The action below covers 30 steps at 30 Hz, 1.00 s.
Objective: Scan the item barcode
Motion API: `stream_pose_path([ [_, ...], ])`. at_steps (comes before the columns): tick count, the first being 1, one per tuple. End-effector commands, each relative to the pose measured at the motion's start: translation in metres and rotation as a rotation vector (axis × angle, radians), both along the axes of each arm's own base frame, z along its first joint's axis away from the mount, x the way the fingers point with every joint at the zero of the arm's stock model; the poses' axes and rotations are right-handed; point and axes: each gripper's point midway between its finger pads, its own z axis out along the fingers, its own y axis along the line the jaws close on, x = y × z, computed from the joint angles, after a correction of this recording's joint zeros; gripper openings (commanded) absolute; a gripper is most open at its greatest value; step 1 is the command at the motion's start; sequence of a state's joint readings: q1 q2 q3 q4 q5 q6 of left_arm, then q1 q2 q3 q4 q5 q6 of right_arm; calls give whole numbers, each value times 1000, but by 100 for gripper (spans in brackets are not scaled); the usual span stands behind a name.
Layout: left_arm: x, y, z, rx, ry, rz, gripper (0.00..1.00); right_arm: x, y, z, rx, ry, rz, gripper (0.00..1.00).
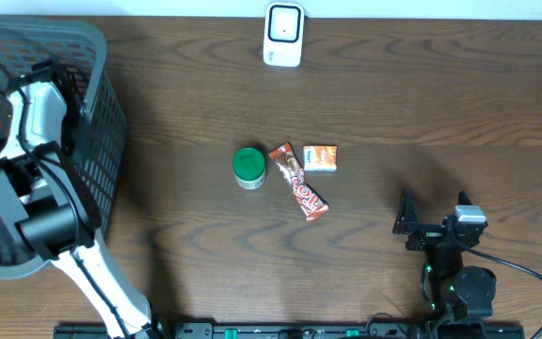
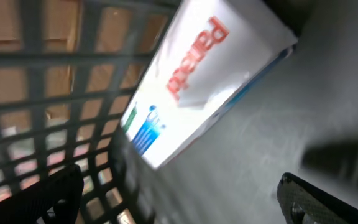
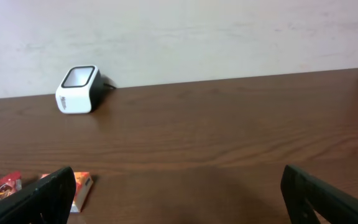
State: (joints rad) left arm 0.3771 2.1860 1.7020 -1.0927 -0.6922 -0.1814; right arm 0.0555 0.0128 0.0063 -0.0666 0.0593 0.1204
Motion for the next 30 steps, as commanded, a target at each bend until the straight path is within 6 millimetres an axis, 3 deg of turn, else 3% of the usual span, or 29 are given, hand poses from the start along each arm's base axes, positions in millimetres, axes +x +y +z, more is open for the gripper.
stream_pose_path([
  [1, -12, 11, -21, -4, 75, 4, 98, 0, 0, -1, -13, 4, 0, 99],
  [12, -66, 42, -47, -36, 127, 140, 98, 0, 0, -1, -13, 4, 0, 99],
  [17, -84, 56, -46, -27, 132, 198, 98, 0, 0, -1, -13, 4, 0, 99],
  [20, -90, 65, -37, 64, 137, 235, 100, 0, 0, -1, -13, 4, 0, 99],
  [27, -84, 61, -45, 22, 88, 249, 73, 0, 0, -1, -13, 4, 0, 99],
  [30, -82, 58, -49, -3, 67, 254, 58, 0, 0, -1, -13, 4, 0, 99],
])
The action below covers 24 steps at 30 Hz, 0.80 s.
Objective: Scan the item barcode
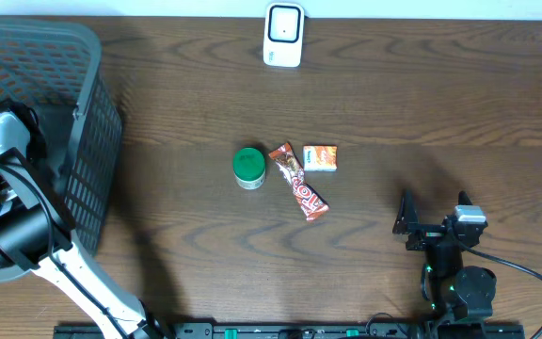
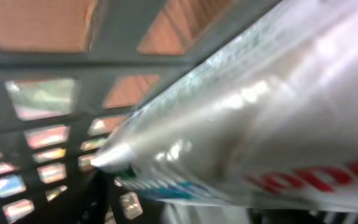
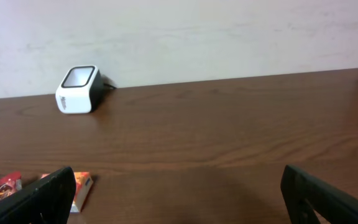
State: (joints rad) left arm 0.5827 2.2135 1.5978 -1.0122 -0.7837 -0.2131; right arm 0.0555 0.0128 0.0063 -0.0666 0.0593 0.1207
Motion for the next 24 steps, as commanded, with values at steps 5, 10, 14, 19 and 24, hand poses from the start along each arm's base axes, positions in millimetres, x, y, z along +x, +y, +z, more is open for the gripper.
stream_pose_path([
  [5, -3, -8, -29, -87, -34, 46, 56, 0, 0, -1, -13, 4, 0, 99],
  [10, -3, -8, -29, -86, -31, 46, 56, 0, 0, -1, -13, 4, 0, 99],
  [14, -5, -9, -29, -90, -24, 46, 39, 0, 0, -1, -13, 4, 0, 99],
  [19, -5, -10, -28, -86, -28, 53, 14, 0, 0, -1, -13, 4, 0, 99],
  [24, 0, -14, -28, -87, -25, 35, 8, 0, 0, -1, -13, 4, 0, 99],
])
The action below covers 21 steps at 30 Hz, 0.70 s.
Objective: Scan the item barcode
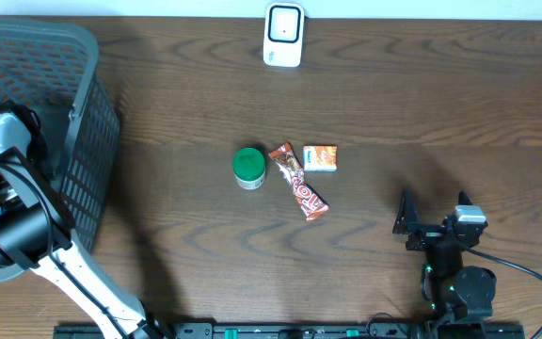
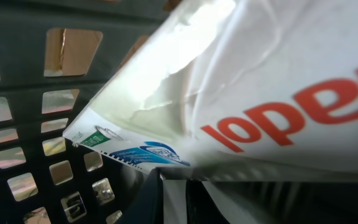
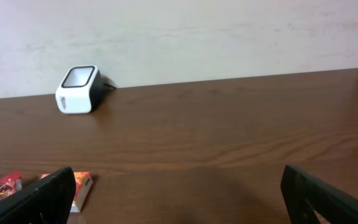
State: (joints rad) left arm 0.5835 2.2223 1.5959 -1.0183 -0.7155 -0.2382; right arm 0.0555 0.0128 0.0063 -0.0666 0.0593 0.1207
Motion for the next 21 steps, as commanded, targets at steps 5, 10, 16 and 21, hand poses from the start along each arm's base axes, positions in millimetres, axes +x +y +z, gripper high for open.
stream_pose_path([
  [5, 15, -17, -16, -29, 3, -41, 7, 0, 0, -1, -13, 4, 0, 99],
  [10, 43, -35, -9, -14, -29, -127, 7, 0, 0, -1, -13, 4, 0, 99],
  [16, 87, -61, 12, 26, -122, -259, 56, 0, 0, -1, -13, 4, 0, 99],
  [21, 104, -70, 25, 26, -230, -266, 84, 0, 0, -1, -13, 4, 0, 99],
])
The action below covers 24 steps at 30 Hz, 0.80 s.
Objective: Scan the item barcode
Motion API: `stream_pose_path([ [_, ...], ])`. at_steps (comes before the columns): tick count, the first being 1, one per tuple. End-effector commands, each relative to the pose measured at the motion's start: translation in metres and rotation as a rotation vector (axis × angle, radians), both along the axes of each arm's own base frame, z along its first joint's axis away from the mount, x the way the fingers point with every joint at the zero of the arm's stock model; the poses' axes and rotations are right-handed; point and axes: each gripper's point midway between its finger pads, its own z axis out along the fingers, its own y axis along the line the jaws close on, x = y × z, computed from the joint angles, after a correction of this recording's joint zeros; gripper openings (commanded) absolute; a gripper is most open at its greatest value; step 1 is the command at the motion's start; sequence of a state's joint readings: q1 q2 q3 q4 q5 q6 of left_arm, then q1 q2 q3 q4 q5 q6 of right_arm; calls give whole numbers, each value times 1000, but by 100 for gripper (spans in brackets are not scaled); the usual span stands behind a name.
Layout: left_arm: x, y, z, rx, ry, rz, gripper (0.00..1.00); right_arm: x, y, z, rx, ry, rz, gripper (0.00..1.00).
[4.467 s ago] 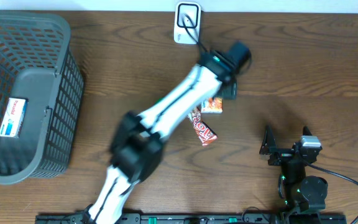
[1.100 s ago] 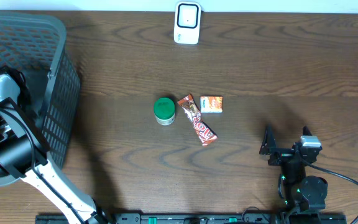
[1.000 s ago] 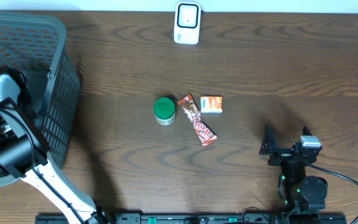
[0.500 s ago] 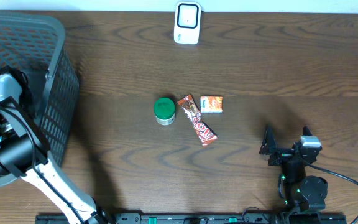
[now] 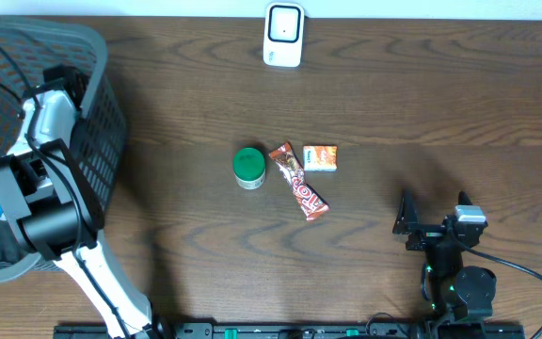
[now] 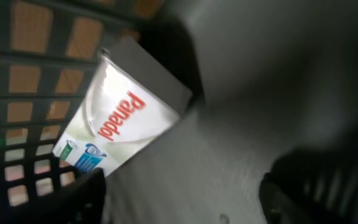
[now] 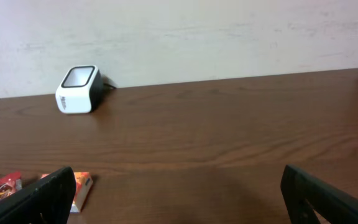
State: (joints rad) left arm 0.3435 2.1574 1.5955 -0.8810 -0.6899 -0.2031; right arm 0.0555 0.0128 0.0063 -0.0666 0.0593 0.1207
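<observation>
A white Panadol box [image 6: 118, 129] with red lettering lies on the floor of the grey basket [image 5: 90, 58], against its mesh wall; in the overhead view the white box shows at the basket's left. My left gripper [image 6: 179, 200] hangs above and beside it, open, with nothing between its fingers. The white barcode scanner [image 5: 283, 34] stands at the table's far edge, and the right wrist view also shows this scanner [image 7: 78, 89]. My right gripper [image 7: 179, 200] rests open and empty near the front right of the table.
A green can [image 5: 248, 167], a red candy bar [image 5: 299, 181] and a small orange box [image 5: 320, 157] lie together mid-table. The basket's mesh wall [image 6: 30, 74] closes in the left arm. A pale wall [image 7: 179, 31] stands behind the scanner.
The left wrist camera was pressed close to the Panadol box; now it is farther off, with the box lying on the basket floor. The left arm has shifted toward the basket's right side. Right arm unmoved.
First my left gripper was open over the Panadol box in the basket. Then the arm was deep at the basket's left with the box filling the wrist view, twice. Now the gripper is back off it, open and empty, and the box still lies in the basket.
</observation>
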Motion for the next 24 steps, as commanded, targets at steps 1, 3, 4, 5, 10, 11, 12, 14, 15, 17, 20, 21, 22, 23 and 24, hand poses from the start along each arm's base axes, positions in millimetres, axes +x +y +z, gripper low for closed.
stream_pose_path([
  [1, 9, -7, 8, -30, -81, 2, 85, 0, 0, -1, -13, 4, 0, 99],
  [3, 12, -4, 13, -19, -110, 6, 85, 0, 0, -1, -13, 4, 0, 99],
  [4, 14, -2, 14, -14, -123, 7, 85, 0, 0, -1, -13, 4, 0, 99],
  [5, 16, -1, 15, -10, -135, 8, 85, 0, 0, -1, -13, 4, 0, 99],
  [10, 32, 7, 18, 20, -221, 14, 85, 0, 0, -1, -13, 4, 0, 99],
  [11, 36, 9, 19, 29, -250, 25, 85, 0, 0, -1, -13, 4, 0, 99],
  [12, 38, 10, 20, 38, -284, 47, 77, 0, 0, -1, -13, 4, 0, 99],
  [14, 41, 13, 21, 50, -345, 99, 47, 0, 0, -1, -13, 4, 0, 99],
  [15, 41, 14, 21, 56, -374, 130, 30, 0, 0, -1, -13, 4, 0, 99],
  [17, 40, 17, 21, 64, -418, 182, 8, 0, 0, -1, -13, 4, 0, 99],
  [20, 38, 23, 17, 71, -434, 213, 7, 0, 0, -1, -13, 4, 0, 99],
  [21, 37, 26, 15, 72, -433, 219, 8, 0, 0, -1, -13, 4, 0, 99],
  [22, 35, 29, 13, 73, -432, 226, 7, 0, 0, -1, -13, 4, 0, 99],
  [23, 34, 33, 10, 75, -431, 235, 8, 0, 0, -1, -13, 4, 0, 99],
  [24, 31, 37, 7, 76, -426, 244, 8, 0, 0, -1, -13, 4, 0, 99],
])
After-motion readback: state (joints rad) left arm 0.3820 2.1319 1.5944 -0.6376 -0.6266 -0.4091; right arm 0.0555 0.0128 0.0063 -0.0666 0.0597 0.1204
